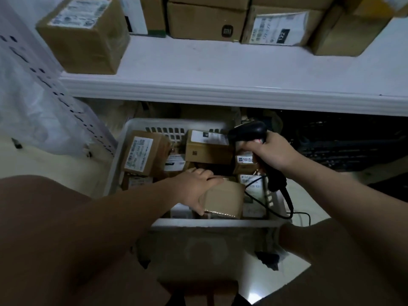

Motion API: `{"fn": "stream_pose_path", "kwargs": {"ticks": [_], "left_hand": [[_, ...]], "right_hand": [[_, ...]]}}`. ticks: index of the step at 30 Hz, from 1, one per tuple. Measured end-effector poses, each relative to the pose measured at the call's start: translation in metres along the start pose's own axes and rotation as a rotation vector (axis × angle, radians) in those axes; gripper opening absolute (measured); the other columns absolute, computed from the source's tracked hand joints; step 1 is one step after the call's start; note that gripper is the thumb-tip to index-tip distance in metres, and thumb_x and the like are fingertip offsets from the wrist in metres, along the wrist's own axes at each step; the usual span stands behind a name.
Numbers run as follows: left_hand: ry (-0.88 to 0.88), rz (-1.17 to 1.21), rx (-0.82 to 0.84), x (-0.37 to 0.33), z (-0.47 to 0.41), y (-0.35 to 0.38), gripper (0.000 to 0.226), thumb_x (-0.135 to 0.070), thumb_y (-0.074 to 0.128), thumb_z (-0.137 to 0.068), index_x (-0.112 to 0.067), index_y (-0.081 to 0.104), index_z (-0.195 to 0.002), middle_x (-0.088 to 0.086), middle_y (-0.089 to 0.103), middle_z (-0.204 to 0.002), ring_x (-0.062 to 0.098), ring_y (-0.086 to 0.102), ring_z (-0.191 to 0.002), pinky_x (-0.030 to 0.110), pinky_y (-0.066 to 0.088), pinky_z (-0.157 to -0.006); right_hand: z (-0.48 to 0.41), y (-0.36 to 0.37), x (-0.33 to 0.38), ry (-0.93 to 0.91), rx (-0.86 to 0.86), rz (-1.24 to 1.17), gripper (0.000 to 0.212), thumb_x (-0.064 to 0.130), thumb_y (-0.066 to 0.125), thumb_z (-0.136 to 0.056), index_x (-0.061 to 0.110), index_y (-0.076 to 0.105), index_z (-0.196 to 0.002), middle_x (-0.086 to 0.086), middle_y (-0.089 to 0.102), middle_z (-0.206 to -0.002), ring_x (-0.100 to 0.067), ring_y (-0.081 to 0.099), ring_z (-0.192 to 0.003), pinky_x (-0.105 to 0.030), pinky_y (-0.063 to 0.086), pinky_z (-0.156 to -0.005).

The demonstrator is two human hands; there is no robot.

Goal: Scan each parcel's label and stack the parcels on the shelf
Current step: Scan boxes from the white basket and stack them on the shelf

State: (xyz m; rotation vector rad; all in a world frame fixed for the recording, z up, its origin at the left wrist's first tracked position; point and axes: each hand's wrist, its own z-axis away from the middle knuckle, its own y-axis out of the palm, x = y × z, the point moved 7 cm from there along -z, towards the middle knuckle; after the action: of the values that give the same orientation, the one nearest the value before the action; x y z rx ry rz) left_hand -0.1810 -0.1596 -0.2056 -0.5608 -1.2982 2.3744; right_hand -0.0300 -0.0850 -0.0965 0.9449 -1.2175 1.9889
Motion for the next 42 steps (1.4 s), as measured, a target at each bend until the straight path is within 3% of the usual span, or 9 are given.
{"fn": "stream_pose_path", "kwargs": {"ticks": [8,11,14,19,24,29,31,34,42], "left_hand": [[-0.096,0.258,-0.117,0.018,0.025,-0.058,0.093,-0.043,0.074,-0.071,-0.026,0.023,-0.147,-0.001,0.042,-0.128,0.013,0.045,-0.108,0.031,0.046,-0.088],[-0.189,0.528,-0.273,0.040,0.054,-0.106,0.085,-0.044,0.072,-0.070,-0.033,0.030,-0.143,-0.006,0.045,-0.127,0.009,0.053,-0.100,0.027,0.050,-0.079],[-0.222,0.836,-0.538,0.060,0.087,-0.148,0.080,-0.058,0.064,-0.058,-0.037,0.040,-0.130,-0.008,0.053,-0.123,0.009,0.056,-0.106,0.031,0.049,-0.091],[-0.198,1.124,-0.868,0.075,0.117,-0.188,0.044,-0.018,0.064,-0.088,-0.027,0.045,-0.127,-0.014,0.059,-0.109,-0.003,0.060,-0.094,0.010,0.046,-0.074],[-0.265,1.277,-1.090,0.095,0.119,-0.198,0.052,-0.025,0.062,-0.090,-0.033,0.036,-0.135,-0.008,0.061,-0.114,0.007,0.059,-0.104,0.030,0.044,-0.092],[-0.320,1.430,-1.155,0.120,0.102,-0.197,0.088,-0.035,0.067,-0.084,-0.028,0.009,-0.151,-0.011,0.061,-0.118,0.013,0.057,-0.113,0.041,0.040,-0.106],[-0.306,1.389,-1.162,0.123,0.095,-0.200,0.084,-0.028,0.067,-0.087,-0.021,0.013,-0.150,-0.008,0.059,-0.128,0.006,0.056,-0.112,0.026,0.040,-0.100],[-0.287,1.314,-1.185,0.125,0.089,-0.204,0.070,-0.016,0.066,-0.088,-0.017,0.026,-0.145,-0.014,0.059,-0.116,-0.004,0.057,-0.101,0.009,0.042,-0.081],[-0.257,1.285,-1.215,0.130,0.087,-0.203,0.055,-0.007,0.068,-0.085,-0.029,0.035,-0.123,-0.018,0.059,-0.108,-0.006,0.059,-0.100,0.010,0.046,-0.080]], "right_hand": [[0.011,-0.032,0.012,0.029,-0.041,-0.056,0.022,0.032,0.070,-0.086,0.011,0.065,-0.090,-0.008,0.061,-0.068,-0.023,0.058,-0.059,-0.038,0.049,-0.064],[0.020,-0.053,0.038,-0.056,-0.107,-0.085,0.020,0.034,0.071,-0.084,0.016,0.064,-0.078,-0.004,0.061,-0.065,-0.020,0.059,-0.060,-0.040,0.050,-0.068],[0.030,-0.067,0.070,-0.152,-0.104,-0.198,0.020,0.031,0.070,-0.086,0.013,0.062,-0.083,-0.008,0.061,-0.066,-0.021,0.058,-0.056,-0.036,0.049,-0.059],[0.037,-0.066,0.107,-0.268,-0.125,-0.388,0.021,0.028,0.067,-0.089,0.014,0.063,-0.104,-0.005,0.066,-0.089,-0.016,0.065,-0.068,-0.029,0.056,-0.059],[0.031,-0.053,0.123,-0.374,-0.245,-0.466,0.025,0.022,0.070,-0.087,0.003,0.063,-0.102,-0.011,0.063,-0.078,-0.023,0.065,-0.061,-0.038,0.055,-0.063],[0.024,-0.051,0.141,-0.474,-0.279,-0.427,0.031,0.017,0.069,-0.087,-0.012,0.060,-0.087,-0.016,0.059,-0.066,-0.028,0.062,-0.053,-0.037,0.053,-0.055],[0.022,-0.048,0.142,-0.469,-0.262,-0.403,0.027,0.017,0.069,-0.087,-0.008,0.062,-0.084,-0.013,0.061,-0.063,-0.028,0.061,-0.052,-0.039,0.053,-0.055],[0.021,-0.048,0.144,-0.478,-0.272,-0.420,0.025,0.016,0.068,-0.087,-0.007,0.062,-0.080,-0.014,0.060,-0.062,-0.029,0.060,-0.051,-0.038,0.052,-0.054],[0.024,-0.044,0.148,-0.508,-0.241,-0.376,0.029,0.016,0.068,-0.088,-0.009,0.061,-0.075,-0.016,0.061,-0.062,-0.028,0.061,-0.051,-0.037,0.053,-0.054]]}}
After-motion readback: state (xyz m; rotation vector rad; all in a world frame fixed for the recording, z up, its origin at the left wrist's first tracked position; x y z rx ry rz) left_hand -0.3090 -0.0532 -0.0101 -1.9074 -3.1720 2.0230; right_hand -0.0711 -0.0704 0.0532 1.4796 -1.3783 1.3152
